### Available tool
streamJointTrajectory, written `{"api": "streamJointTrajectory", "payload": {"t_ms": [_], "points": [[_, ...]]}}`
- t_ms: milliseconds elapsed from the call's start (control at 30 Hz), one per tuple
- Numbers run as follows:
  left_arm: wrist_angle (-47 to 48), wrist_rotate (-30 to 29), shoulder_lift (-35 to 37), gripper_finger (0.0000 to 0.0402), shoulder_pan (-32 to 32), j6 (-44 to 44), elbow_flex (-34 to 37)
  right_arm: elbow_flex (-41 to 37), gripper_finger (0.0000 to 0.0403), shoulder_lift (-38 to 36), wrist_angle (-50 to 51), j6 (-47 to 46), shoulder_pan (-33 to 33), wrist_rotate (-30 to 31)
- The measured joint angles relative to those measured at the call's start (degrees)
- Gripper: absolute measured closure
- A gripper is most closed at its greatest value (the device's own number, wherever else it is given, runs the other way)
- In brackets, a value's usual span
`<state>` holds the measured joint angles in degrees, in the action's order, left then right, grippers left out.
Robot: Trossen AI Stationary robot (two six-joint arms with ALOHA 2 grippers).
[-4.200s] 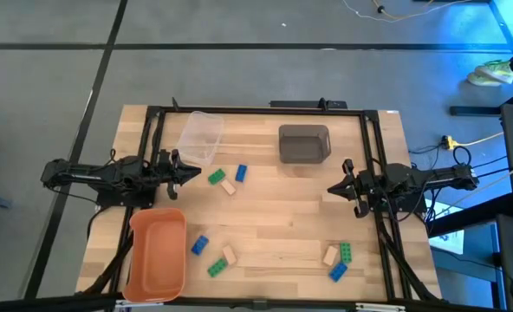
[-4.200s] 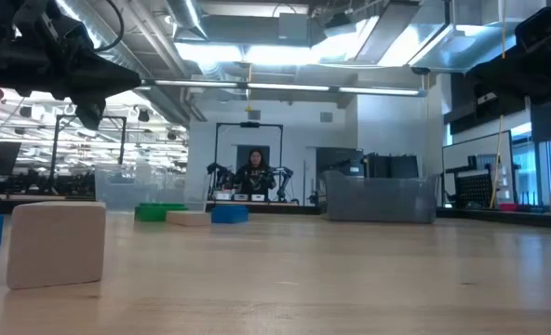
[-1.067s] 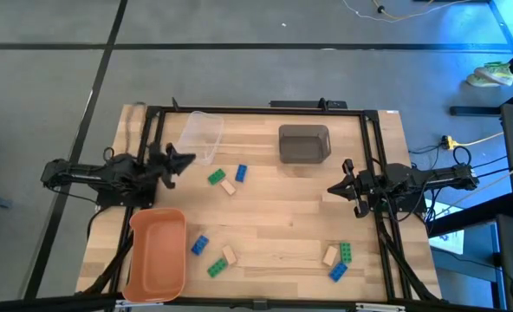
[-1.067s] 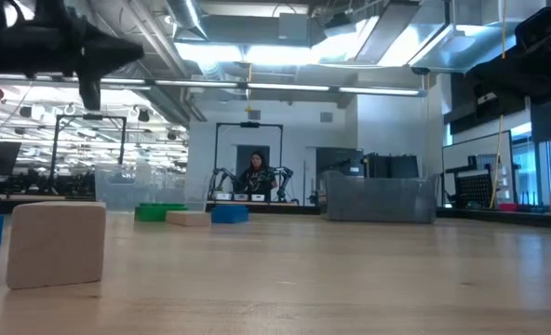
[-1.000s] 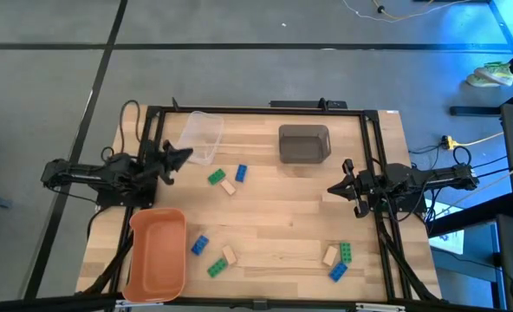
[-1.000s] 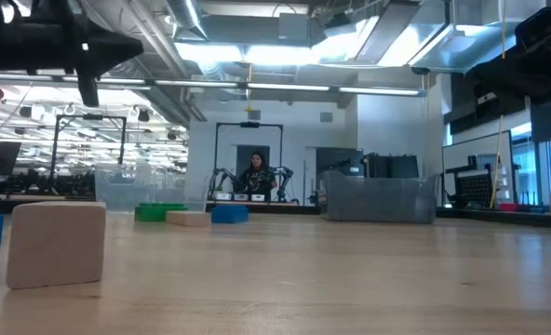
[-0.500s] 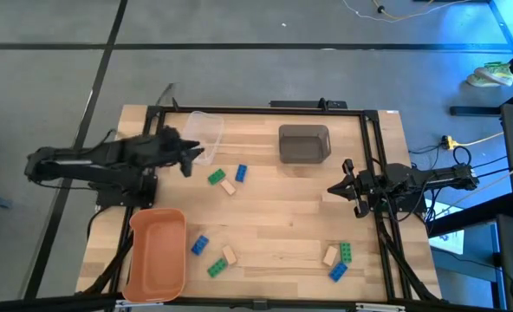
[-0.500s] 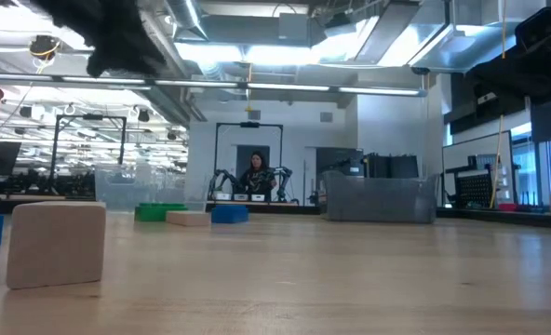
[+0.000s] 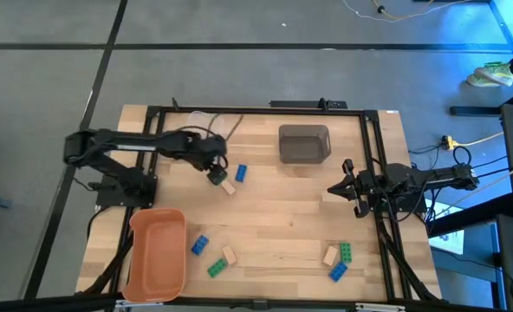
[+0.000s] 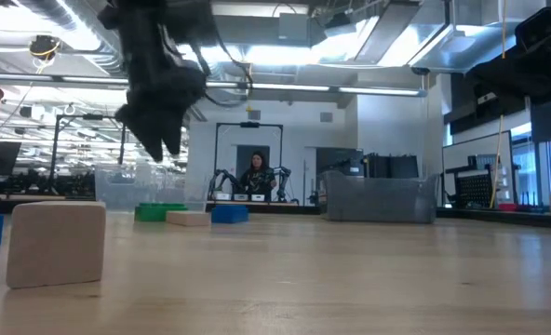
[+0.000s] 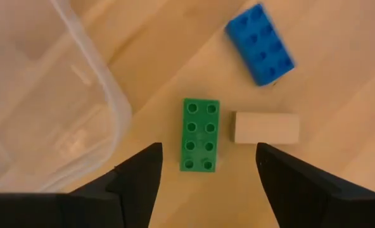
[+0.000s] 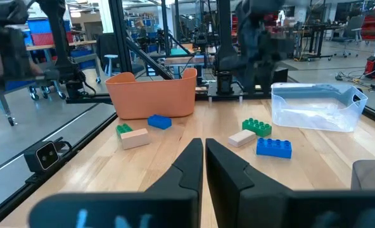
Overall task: Sort & place blocks by color
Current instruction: Put the top green game piece into the transparent bin
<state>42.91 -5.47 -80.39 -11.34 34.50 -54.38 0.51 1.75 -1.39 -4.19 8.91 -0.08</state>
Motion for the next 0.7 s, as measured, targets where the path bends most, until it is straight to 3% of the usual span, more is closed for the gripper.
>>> {"api": "streamJointTrajectory", "payload": {"t_ms": [400,700], "points": [[-1.6,-13.5,-13.1,0.0155,7.4,10.0,-0.4,0.0,0.0381,0.0,0.0,0.0,0.0,0.0],[-3.6,-8.9,-17.8,0.0156,6.1,9.9,-0.4,0.0,0.0381,0.0,0.0,0.0,0.0,0.0]]}}
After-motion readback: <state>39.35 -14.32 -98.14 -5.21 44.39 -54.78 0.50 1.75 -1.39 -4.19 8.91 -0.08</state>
